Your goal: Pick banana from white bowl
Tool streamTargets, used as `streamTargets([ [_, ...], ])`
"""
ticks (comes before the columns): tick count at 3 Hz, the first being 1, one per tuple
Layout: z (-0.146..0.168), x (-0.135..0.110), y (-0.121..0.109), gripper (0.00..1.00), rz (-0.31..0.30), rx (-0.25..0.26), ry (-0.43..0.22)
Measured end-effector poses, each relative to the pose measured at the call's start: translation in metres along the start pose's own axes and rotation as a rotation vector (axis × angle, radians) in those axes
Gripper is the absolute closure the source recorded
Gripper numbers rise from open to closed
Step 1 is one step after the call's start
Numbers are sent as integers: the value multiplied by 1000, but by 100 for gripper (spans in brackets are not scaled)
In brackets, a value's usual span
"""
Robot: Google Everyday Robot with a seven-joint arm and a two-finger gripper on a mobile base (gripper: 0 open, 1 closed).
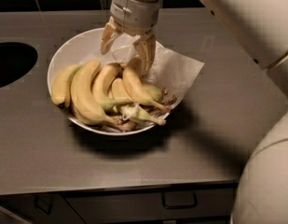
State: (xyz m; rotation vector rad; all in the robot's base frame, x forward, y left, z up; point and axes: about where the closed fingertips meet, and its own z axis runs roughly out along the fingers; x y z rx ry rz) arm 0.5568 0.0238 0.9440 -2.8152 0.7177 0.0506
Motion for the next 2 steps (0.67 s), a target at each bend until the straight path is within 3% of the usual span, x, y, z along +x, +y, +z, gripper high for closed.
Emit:
streamTargets([
  [1, 10, -3, -6, 31, -13, -14, -23],
  [2, 17, -4, 8, 35, 17, -38, -48],
])
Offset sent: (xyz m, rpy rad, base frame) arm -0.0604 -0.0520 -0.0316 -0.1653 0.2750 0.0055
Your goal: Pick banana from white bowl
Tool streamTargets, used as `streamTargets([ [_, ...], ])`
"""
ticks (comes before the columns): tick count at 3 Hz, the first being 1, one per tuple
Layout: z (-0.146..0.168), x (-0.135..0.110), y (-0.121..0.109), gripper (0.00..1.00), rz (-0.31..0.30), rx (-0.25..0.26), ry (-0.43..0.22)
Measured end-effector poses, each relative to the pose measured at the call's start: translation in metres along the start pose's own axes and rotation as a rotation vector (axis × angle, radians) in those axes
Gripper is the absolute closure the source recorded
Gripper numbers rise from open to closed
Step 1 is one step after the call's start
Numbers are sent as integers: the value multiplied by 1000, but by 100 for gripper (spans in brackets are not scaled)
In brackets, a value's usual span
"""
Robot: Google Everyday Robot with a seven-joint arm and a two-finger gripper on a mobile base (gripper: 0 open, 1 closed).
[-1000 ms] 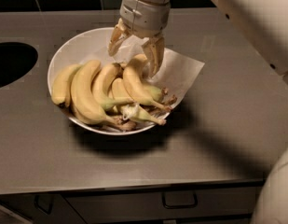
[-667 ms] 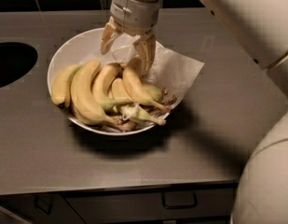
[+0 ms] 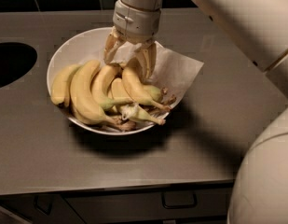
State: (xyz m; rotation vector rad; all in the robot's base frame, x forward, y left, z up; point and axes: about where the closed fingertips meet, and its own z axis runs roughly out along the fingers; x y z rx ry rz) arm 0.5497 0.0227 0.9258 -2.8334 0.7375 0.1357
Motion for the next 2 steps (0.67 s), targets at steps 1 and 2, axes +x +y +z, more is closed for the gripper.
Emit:
streamTargets([
  [1, -1, 0, 13, 35, 28, -11, -2],
  [2, -3, 0, 17, 35, 38, -16, 0],
])
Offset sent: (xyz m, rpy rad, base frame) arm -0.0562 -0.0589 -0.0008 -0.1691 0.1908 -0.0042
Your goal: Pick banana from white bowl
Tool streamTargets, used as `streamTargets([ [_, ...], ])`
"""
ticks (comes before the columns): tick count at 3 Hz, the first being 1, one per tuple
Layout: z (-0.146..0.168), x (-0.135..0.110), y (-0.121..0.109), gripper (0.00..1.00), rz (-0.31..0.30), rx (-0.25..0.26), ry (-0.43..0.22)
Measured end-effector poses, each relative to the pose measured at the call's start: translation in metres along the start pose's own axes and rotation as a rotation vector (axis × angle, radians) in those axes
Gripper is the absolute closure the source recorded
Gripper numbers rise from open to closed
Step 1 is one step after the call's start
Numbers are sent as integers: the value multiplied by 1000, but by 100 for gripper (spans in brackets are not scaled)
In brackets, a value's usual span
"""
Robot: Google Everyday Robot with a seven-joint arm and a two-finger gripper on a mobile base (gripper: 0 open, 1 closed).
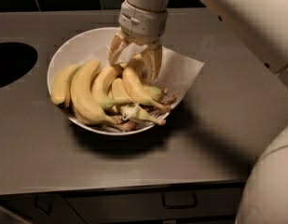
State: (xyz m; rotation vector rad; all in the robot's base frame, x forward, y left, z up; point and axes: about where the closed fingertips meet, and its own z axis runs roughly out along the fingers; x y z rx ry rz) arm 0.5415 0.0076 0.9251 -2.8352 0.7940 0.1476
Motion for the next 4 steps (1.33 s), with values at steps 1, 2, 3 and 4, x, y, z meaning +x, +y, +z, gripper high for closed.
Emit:
streamTargets([
  [1, 0, 0, 1, 49, 0, -4, 1],
  [2, -2, 0, 2, 51, 1, -6, 5],
  [3, -2, 1, 2, 50, 0, -10, 7],
  [4, -2, 2, 3, 49, -1, -14, 5],
])
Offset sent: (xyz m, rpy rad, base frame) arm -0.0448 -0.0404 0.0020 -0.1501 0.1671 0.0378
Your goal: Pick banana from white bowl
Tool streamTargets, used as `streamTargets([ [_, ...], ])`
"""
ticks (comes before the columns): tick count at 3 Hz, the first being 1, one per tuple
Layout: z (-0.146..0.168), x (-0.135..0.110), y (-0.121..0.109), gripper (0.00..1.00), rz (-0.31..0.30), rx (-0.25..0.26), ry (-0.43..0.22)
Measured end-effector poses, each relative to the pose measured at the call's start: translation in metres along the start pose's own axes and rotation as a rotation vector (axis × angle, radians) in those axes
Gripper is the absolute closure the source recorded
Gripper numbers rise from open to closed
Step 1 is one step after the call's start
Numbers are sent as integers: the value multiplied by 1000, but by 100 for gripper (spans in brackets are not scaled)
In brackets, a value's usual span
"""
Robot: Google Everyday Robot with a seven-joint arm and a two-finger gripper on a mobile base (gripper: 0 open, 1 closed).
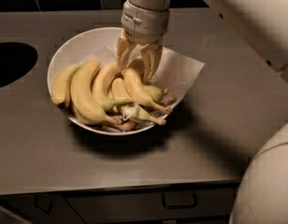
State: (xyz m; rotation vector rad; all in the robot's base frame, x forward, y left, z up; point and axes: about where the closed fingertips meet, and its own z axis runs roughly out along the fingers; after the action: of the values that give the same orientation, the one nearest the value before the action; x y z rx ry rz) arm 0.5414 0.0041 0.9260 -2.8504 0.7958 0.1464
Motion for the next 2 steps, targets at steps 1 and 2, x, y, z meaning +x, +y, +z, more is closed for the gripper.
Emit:
streamTargets([
  [1, 3, 0, -2, 47, -7, -6, -6],
  [2, 5, 1, -3, 49, -11, -11, -13],
])
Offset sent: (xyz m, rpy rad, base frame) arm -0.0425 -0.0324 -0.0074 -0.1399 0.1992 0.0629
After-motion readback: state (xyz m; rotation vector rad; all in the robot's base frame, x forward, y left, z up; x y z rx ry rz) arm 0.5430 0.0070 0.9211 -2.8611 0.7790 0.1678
